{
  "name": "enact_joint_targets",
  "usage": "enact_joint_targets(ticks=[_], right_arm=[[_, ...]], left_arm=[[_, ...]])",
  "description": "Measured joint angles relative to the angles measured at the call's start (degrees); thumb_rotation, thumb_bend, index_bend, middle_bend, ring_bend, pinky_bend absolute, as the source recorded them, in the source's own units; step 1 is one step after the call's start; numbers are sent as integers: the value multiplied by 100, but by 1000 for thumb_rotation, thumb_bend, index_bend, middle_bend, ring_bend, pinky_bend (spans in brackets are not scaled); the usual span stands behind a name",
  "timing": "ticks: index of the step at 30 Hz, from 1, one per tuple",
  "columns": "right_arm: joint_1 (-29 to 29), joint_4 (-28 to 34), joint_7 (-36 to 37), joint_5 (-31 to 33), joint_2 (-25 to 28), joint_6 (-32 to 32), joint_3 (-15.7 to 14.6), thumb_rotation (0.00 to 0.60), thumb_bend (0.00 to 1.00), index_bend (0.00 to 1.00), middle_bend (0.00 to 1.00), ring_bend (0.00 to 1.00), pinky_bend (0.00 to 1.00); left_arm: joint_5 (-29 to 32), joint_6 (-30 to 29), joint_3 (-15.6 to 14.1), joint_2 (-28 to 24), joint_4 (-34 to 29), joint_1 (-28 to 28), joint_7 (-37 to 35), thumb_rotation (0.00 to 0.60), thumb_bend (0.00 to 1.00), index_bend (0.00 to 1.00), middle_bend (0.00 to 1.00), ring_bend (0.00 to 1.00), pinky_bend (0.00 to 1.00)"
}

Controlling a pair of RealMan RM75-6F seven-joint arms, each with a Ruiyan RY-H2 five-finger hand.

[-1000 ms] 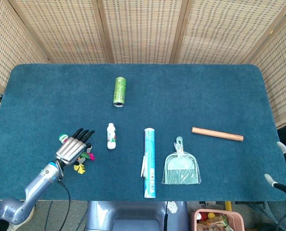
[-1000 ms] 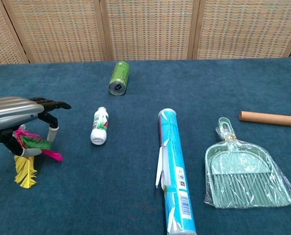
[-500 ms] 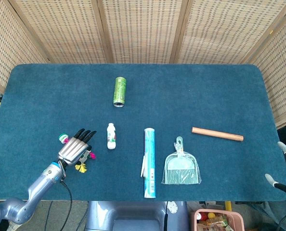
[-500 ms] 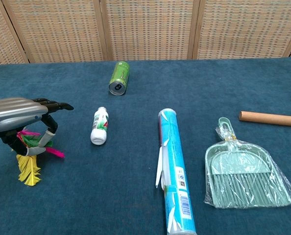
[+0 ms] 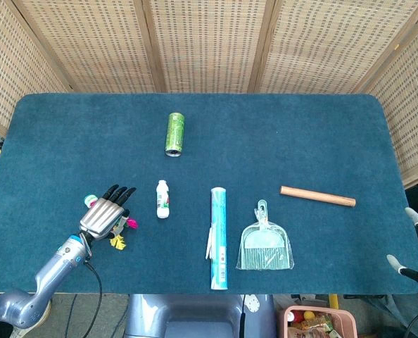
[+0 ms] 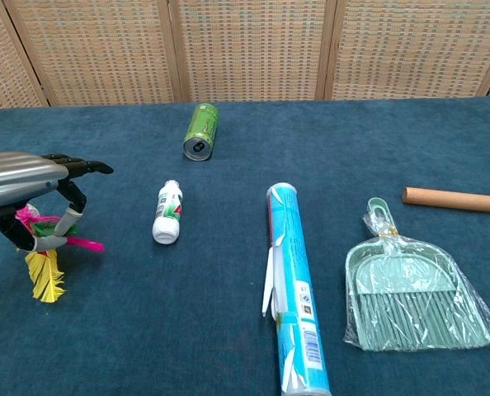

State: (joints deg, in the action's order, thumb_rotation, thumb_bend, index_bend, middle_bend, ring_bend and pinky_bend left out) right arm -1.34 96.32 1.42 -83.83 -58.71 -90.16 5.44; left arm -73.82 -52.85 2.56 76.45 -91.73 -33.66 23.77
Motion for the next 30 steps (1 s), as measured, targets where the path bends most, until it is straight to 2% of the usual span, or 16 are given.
enact_joint_targets(ticks=[5, 11, 17, 22, 30], right_arm=[[-8, 16, 15, -37, 12, -18, -11, 600, 0, 0, 0, 0, 0], [-17, 32, 25, -81, 21, -40, -29, 600, 0, 0, 0, 0, 0], [-17, 36, 52, -95, 30, -45, -32, 600, 0, 0, 0, 0, 0], [-11, 32, 54, -80, 33, -23, -32, 600, 0, 0, 0, 0, 0], [-16, 71, 16, -102, 40, -33, -47, 600, 0, 0, 0, 0, 0]], left_arm=[[-86, -197, 69, -308, -277, 62, -338, 600, 539, 689, 0, 0, 0], [-422, -521, 188, -785, -566, 185, -1392, 600, 542, 689, 0, 0, 0], [-670, -759, 325, -1166, -642, 305, -2926, 600, 542, 689, 0, 0, 0], [-873, -791, 354, -1267, -474, 346, -4330, 600, 542, 689, 0, 0, 0], [-1404, -682, 181, -1024, 486, 282, -7134, 600, 542, 689, 0, 0, 0]])
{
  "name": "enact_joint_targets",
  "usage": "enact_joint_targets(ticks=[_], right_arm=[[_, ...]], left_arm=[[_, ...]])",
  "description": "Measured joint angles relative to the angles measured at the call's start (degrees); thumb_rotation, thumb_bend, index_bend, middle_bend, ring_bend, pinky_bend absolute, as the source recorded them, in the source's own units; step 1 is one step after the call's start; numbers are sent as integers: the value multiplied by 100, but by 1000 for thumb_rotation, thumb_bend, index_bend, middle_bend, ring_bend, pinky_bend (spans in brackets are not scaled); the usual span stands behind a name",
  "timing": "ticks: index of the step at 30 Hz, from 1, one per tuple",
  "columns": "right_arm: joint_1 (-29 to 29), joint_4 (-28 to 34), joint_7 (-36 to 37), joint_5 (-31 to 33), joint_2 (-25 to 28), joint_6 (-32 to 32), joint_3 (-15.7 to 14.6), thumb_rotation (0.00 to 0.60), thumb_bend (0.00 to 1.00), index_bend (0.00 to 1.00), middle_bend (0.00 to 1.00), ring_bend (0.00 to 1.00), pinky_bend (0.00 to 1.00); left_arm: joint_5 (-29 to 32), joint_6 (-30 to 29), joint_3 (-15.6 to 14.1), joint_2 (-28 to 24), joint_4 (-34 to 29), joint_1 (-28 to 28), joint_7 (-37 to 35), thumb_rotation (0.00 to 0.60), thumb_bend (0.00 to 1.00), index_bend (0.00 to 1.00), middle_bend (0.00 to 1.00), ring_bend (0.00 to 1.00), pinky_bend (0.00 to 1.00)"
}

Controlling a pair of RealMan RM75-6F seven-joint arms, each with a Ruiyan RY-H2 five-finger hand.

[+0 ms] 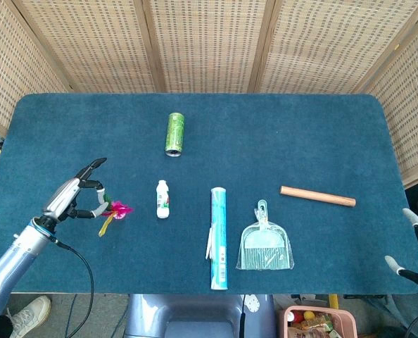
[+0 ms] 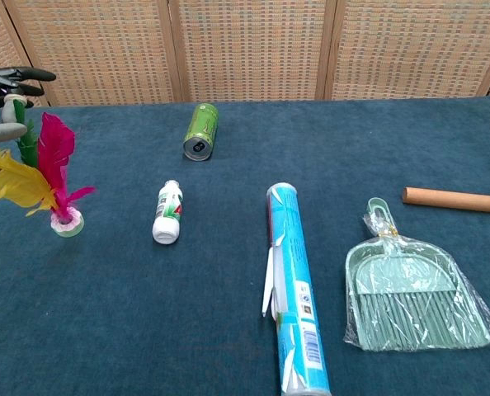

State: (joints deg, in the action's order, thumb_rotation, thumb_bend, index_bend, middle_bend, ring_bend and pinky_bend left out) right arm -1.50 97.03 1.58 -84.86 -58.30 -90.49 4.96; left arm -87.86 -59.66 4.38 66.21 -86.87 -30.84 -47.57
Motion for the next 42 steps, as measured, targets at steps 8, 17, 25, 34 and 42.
enact_joint_targets(ticks=[8, 17, 25, 34, 42], right_arm=[[-2, 13, -11, -28, -1, -11, -10, 600, 0, 0, 0, 0, 0], [-5, 14, -9, -21, 2, -15, -7, 600, 0, 0, 0, 0, 0], [-20, 39, -11, -52, 8, -50, -18, 600, 0, 0, 0, 0, 0], [-35, 45, 75, -82, 38, -79, -24, 600, 0, 0, 0, 0, 0], [-58, 21, 195, -76, 69, -122, -8, 600, 0, 0, 0, 0, 0]], left_arm=[[-298, 501, -367, 157, 549, -211, -723, 600, 542, 689, 0, 0, 0], [-278, 462, -565, 336, 785, -157, -933, 600, 0, 0, 0, 0, 0], [-412, -473, -524, 385, 969, 105, -998, 600, 0, 0, 0, 0, 0], [-494, -1393, -410, -8, 717, 441, -892, 600, 0, 0, 0, 0, 0], [-495, -2302, -322, -301, 242, 917, 452, 600, 0, 0, 0, 0, 0]])
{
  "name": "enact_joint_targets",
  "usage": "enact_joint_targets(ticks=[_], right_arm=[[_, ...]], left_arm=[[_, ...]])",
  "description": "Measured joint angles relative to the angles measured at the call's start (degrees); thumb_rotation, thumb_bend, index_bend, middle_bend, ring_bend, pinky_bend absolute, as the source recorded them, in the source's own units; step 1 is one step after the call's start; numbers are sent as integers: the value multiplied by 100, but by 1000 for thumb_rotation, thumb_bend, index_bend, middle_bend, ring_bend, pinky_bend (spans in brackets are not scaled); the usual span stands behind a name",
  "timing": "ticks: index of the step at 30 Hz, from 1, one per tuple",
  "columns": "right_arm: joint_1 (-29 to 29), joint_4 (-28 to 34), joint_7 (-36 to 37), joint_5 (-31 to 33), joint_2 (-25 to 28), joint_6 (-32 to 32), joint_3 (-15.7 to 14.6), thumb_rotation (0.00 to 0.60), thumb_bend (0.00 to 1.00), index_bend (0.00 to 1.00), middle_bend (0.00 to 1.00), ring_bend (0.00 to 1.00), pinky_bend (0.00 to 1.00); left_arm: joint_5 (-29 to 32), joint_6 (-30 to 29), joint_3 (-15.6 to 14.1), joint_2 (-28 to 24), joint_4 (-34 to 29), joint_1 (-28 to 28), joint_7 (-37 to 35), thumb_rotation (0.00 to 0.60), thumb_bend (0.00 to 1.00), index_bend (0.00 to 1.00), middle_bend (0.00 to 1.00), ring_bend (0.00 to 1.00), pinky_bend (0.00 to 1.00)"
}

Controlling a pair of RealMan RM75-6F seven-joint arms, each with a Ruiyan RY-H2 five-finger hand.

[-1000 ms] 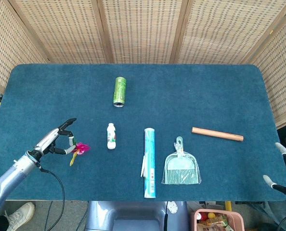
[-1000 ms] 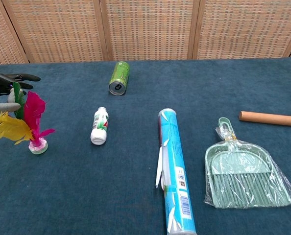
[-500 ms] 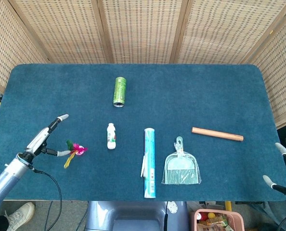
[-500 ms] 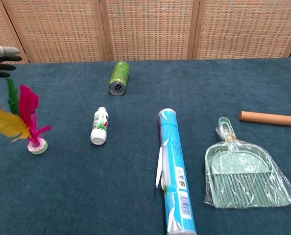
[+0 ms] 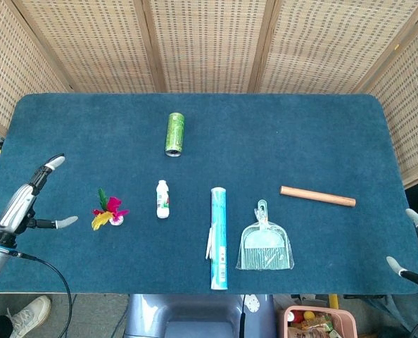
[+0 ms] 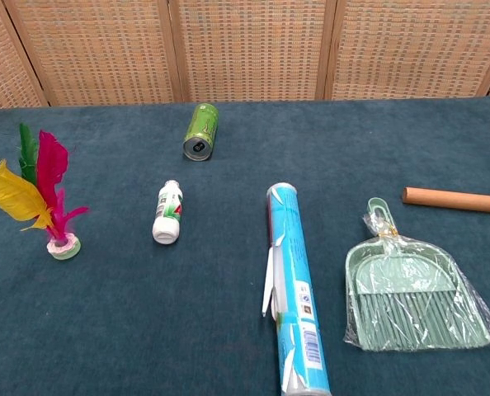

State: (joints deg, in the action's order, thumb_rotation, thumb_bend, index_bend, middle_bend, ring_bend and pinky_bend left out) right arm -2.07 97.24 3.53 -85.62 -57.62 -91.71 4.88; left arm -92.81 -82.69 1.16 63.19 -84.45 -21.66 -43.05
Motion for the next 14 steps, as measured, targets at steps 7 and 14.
enact_joint_targets(ticks=[7, 14], right_arm=[[-16, -56, 6, -112, -11, -83, -15, 600, 0, 0, 0, 0, 0], [-30, -48, -28, -136, -19, -120, -20, 600, 0, 0, 0, 0, 0]], left_arm=[[338, -489, -29, -32, -731, 558, 3092, 600, 0, 0, 0, 0, 0], [879, -647, -63, -100, -1817, 1050, 5514, 600, 0, 0, 0, 0, 0]])
